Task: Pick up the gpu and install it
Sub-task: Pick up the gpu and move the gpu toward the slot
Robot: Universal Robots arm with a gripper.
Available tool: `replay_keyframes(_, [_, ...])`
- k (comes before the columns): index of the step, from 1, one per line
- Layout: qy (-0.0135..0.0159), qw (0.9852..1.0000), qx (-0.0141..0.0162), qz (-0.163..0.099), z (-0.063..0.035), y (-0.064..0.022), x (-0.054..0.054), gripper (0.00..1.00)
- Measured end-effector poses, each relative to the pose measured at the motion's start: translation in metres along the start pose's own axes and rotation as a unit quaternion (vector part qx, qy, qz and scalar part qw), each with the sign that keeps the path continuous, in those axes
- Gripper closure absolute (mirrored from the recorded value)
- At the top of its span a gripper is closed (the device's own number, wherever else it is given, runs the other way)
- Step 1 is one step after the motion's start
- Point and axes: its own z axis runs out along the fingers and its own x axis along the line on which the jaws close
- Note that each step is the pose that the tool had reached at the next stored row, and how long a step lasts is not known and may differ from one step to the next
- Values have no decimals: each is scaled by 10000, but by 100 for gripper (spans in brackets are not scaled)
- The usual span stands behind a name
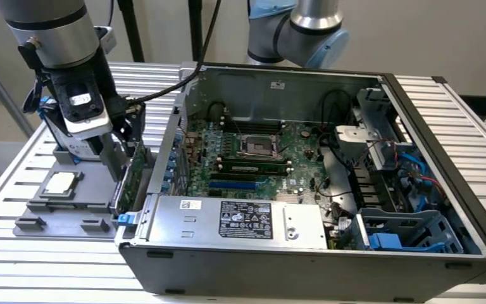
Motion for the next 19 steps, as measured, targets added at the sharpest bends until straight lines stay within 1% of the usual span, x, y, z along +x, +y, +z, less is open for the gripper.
replay_keyframes(19, [-2, 10000, -1, 0, 347, -14, 4, 40])
